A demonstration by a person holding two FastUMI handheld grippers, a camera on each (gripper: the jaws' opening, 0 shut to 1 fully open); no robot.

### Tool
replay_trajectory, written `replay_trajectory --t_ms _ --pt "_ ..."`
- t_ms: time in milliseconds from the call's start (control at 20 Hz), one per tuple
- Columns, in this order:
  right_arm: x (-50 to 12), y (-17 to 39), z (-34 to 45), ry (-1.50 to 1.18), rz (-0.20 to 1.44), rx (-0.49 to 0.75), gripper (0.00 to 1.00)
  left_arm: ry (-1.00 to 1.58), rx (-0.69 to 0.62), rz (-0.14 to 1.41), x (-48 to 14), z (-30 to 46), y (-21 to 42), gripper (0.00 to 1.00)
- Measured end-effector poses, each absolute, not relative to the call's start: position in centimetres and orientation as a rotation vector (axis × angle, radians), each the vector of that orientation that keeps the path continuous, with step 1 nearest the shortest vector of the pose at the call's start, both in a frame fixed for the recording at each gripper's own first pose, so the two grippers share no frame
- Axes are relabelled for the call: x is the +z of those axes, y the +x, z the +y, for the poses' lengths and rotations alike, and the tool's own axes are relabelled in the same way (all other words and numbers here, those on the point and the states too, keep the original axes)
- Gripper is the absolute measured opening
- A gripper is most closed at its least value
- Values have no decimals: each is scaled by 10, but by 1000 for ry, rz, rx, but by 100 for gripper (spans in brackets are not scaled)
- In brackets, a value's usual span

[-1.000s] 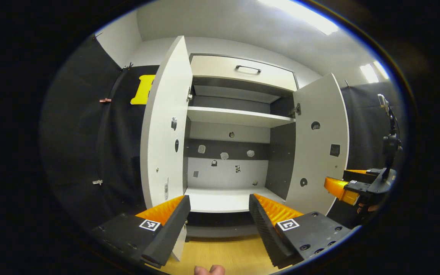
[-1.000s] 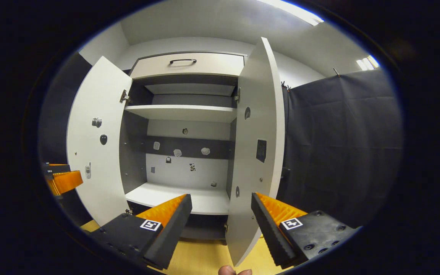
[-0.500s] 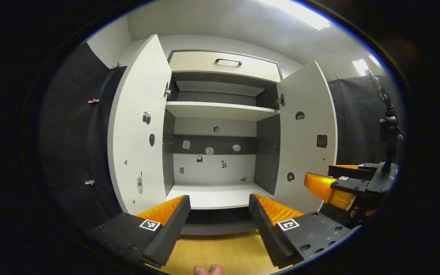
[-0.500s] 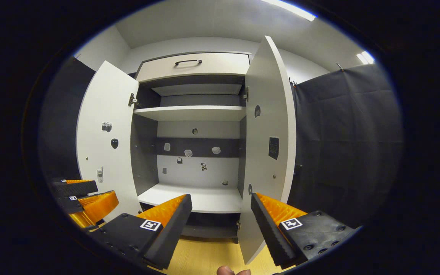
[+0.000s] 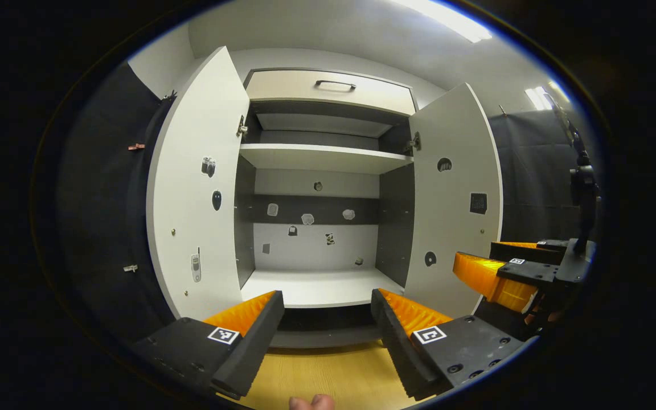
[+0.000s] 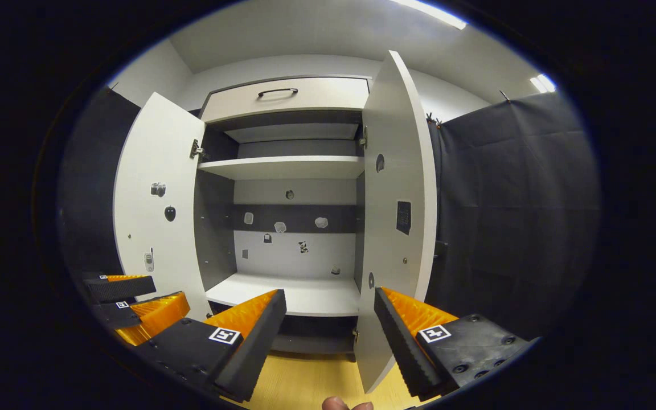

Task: Open the right door of the double-door shoe cabinet with the right hand, and open the left door with the left hand.

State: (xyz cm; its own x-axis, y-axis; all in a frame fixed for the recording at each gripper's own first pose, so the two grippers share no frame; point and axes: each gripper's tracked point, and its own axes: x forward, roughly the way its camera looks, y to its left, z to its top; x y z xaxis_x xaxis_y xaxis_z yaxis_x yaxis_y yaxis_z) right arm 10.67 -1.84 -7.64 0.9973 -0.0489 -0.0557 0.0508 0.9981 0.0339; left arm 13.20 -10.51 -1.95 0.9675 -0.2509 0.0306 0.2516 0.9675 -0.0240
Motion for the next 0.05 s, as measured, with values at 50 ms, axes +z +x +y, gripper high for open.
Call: replay_trajectory --t_ms 50 --pt "-76 106 -19 38 54 -50 98 -29 -256 -29 -19 -106 133 95"
